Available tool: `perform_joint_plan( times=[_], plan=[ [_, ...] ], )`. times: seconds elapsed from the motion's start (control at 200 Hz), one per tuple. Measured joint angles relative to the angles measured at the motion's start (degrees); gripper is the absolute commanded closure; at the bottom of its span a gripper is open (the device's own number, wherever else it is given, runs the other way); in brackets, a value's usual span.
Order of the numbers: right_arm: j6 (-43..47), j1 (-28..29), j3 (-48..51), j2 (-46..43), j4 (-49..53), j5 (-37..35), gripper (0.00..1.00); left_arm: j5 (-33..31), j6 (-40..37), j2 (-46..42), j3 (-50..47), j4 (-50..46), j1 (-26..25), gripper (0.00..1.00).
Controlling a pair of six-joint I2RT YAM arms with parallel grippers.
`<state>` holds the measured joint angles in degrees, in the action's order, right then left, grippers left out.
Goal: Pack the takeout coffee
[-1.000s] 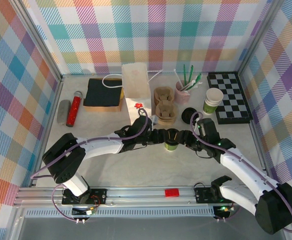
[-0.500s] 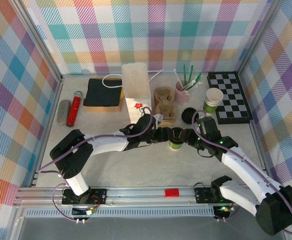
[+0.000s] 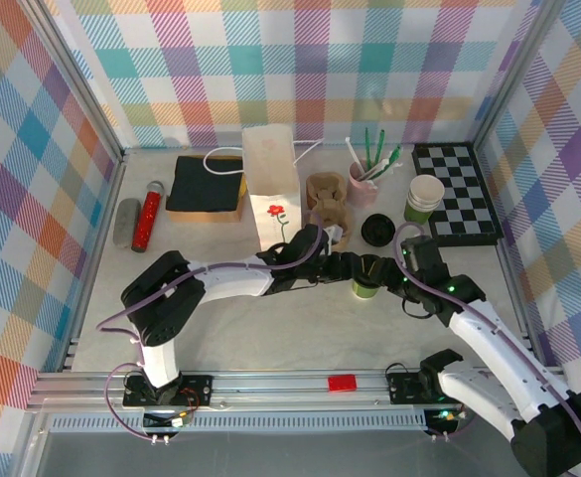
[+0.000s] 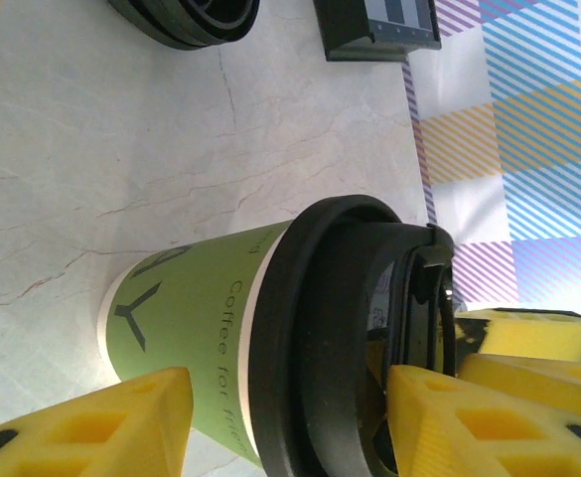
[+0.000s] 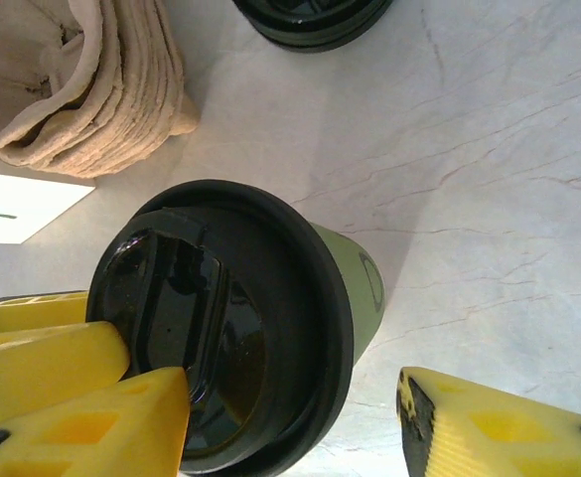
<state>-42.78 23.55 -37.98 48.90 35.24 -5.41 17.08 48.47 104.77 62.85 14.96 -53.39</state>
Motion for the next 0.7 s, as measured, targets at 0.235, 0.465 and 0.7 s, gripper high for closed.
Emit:
perform_joint_plan(
  times=[0.235, 0.465, 0.7],
  plan=[
    [2.38, -0.42, -3.87, -1.22, 3.45, -1.38, 0.28, -0.22, -1.66, 0.44, 3.15, -5.09, -0.11, 0.27],
    [7.65, -0.42, -9.01, -1.53, 4.83, -0.48, 0.24, -1.27, -4.87, 0.04, 6.32, -10.67, 0.13, 0.00],
    [16.59, -0.42, -15.43, 0.81, 6.12, 0.50, 0.24, -1.05, -6.86, -6.16, 6.32, -15.61, 3.43, 0.00]
  ],
)
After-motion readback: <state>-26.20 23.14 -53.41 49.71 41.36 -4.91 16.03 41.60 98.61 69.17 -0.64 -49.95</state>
